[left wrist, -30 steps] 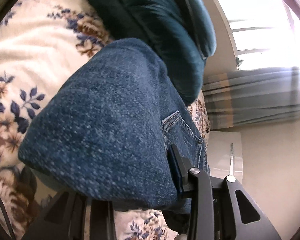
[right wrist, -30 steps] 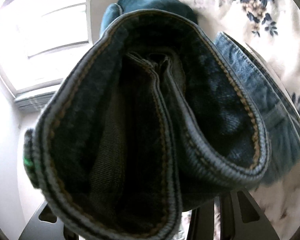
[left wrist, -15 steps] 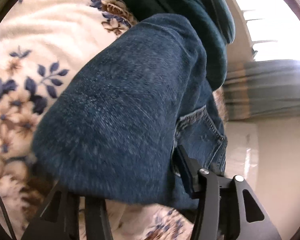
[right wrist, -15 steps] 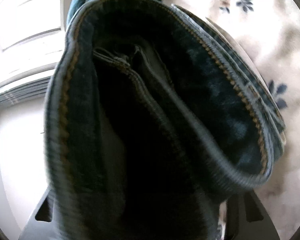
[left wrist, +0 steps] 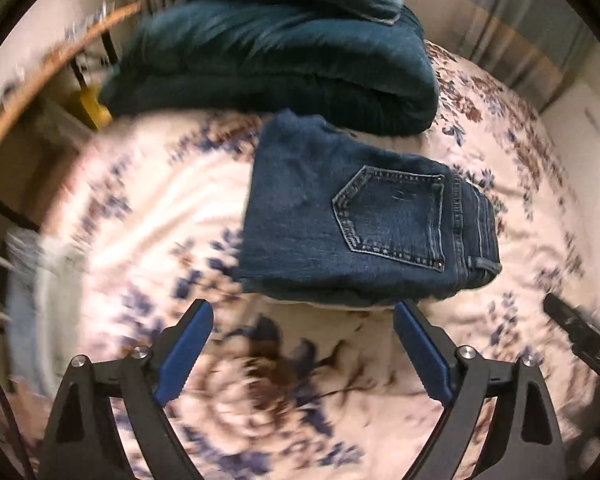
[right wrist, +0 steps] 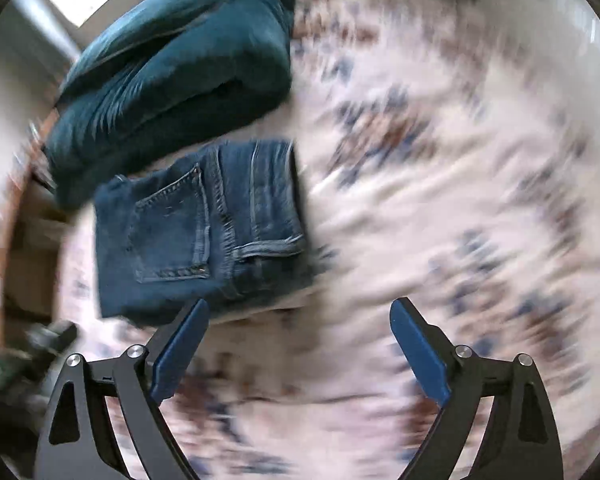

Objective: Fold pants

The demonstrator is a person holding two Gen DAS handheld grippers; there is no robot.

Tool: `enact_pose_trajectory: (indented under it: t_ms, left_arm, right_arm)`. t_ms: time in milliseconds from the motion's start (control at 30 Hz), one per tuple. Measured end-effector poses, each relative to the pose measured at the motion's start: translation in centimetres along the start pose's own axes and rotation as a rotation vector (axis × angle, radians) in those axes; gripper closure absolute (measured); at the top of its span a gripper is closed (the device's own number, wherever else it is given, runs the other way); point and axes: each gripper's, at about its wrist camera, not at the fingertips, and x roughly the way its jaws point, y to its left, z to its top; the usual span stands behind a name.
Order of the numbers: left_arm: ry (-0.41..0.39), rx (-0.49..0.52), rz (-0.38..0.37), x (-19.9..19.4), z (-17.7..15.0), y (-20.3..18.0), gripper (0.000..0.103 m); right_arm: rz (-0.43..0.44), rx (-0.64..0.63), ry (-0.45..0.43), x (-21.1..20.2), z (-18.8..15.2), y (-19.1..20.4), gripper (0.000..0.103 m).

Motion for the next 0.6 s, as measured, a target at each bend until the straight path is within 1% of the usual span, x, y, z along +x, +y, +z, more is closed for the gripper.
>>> enact_pose_trajectory:
  t_ms: [33,67,133,167,300,467,600]
  left_arm:
    - [-0.012,0.014,0.012,-0.8,0.0,0.0,0.011]
    - [-0.021,0.027,0.013,-2.4,0.0,-0.2,0.011]
    - [-0.036,0.038,0.018,-4.1,-0.1,-0.2,0.011]
    - [-0.046,0.046,0.019,-5.8,-0.2,-0.4,0.011]
    - [-0.081,0.066,0.005,-10.7,-1.0,-0.9,0.011]
    - [-0.147,0.11,-0.001,-18.1,-3.6,-1.9,0.011]
    - [-0.178,0.12,-0.014,-22.8,-5.6,-2.3,0.011]
  right_arm:
    - [-0.031,-0.035,-0.018,-2.4,-0.4,0.1,0.006]
    - [-0.038,-0.049,-0.027,-4.0,-0.1,0.7,0.005]
    - [-0.053,-0.072,-0.052,-7.3,0.2,1.3,0.005]
    - [-0.053,-0.078,-0.063,-8.1,0.1,1.7,0.004]
    - [-0.044,-0.096,-0.095,-12.3,-0.4,3.0,0.004]
    - [-0.018,-0.113,-0.148,-21.1,-1.7,3.0,0.004]
    - [0.002,-0.132,-0.192,-27.2,-2.9,2.5,0.004]
